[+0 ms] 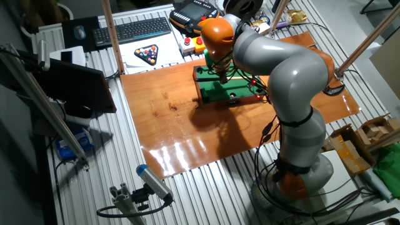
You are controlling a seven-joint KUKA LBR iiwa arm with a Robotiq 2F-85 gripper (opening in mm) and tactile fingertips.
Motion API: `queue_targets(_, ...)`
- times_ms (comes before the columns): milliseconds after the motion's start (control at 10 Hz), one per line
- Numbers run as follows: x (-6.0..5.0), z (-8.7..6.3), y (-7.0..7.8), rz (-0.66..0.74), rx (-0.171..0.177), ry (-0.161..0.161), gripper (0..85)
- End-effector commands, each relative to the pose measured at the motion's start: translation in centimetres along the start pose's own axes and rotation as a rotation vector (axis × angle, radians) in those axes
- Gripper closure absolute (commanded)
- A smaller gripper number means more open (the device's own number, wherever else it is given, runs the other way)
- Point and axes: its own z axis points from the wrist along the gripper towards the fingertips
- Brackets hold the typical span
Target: Hit the pool ball
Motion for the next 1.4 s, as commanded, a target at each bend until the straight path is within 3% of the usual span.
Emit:
queue_targets(0, 0.00, -0.03, -0.02, 0.008, 0.007, -0.003, 84.3)
queue_targets(700, -0.19, 0.02, -0.01, -0.036, 0.019, 0.003, 84.3)
queue_targets(1100, -0.19, 0.02, -0.01, -0.062, -0.042, 0.028, 84.3)
queue_targets(1200, -0.19, 0.02, -0.01, -0.034, -0.040, 0.022, 84.3)
queue_targets(1300, -0.19, 0.02, -0.01, 0.013, -0.014, 0.024, 84.3)
